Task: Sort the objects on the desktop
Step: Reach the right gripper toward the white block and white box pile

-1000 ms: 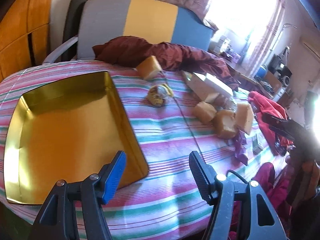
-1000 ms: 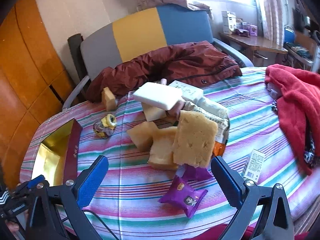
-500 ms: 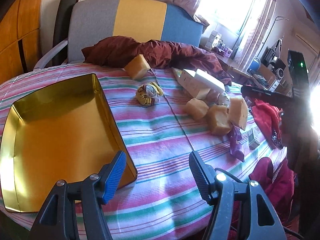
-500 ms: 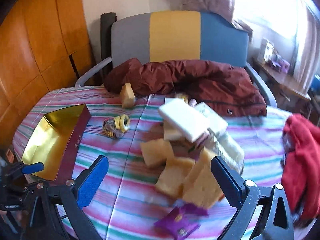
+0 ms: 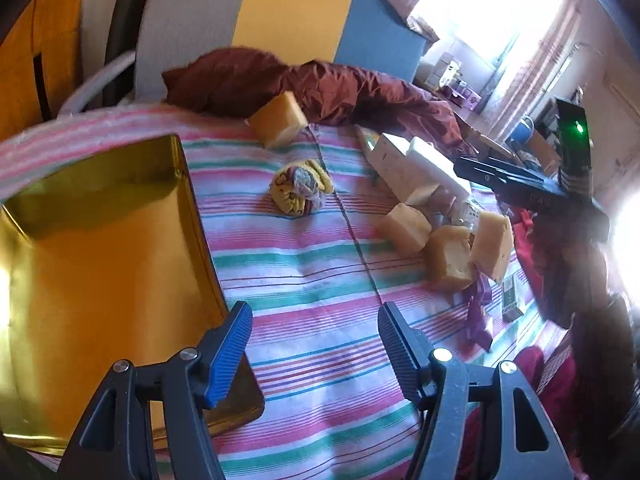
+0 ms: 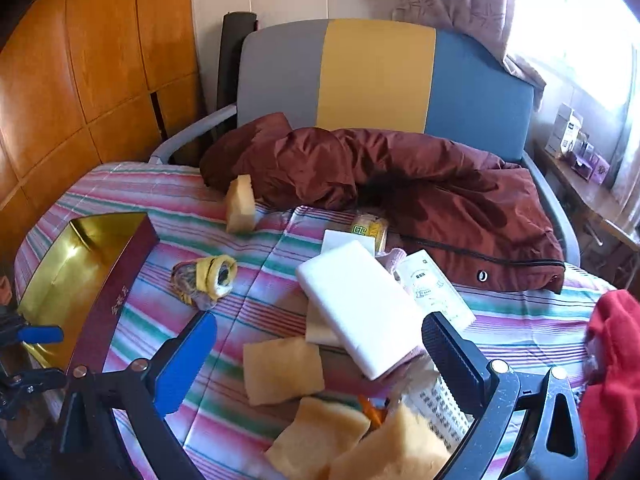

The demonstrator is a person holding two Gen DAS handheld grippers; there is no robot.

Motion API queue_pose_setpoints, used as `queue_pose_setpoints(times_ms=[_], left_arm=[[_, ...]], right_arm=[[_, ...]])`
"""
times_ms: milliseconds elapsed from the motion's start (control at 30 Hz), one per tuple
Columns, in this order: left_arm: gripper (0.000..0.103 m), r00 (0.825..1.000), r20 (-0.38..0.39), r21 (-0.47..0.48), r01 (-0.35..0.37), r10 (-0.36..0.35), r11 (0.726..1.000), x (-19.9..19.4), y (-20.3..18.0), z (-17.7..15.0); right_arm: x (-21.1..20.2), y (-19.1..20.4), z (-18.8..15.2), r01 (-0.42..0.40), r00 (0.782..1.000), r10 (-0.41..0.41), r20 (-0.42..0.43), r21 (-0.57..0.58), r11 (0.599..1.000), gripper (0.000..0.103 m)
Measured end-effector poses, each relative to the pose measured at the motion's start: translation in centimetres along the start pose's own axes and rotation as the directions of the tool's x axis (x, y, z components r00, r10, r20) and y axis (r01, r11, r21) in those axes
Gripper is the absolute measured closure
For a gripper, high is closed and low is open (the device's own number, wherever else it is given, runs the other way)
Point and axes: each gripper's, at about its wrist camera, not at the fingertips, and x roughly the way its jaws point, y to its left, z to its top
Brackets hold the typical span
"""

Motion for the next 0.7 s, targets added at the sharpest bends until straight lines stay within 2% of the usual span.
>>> queue_pose_setpoints(times_ms=[200,500,700], left_arm=[[0.037,0.999,-0.003,0.023,-0.039,0.039,0.999,0.8,-0.3,2.1],[0.037,1.0,-0.013,-0.047,-0.013,0.012,0.999,2.4,-0.1,5.7],[0.037,0.999,-0.023,-0.021,-0.036,0.035,0.999,3.7,-1.0,6.5]], right_arm=[[1.2,-0.6,0.5,-0.009,1.0,0.01,0.02,-0.02,1.0,0.0],[2.6,-2.4,0.6,-0.075,0.996,0.073,0.057,0.048,0.996,0.0],[3.5,-2.7,0.2,-0.089,0.995,0.087,0.041,0.05,0.995,0.0]])
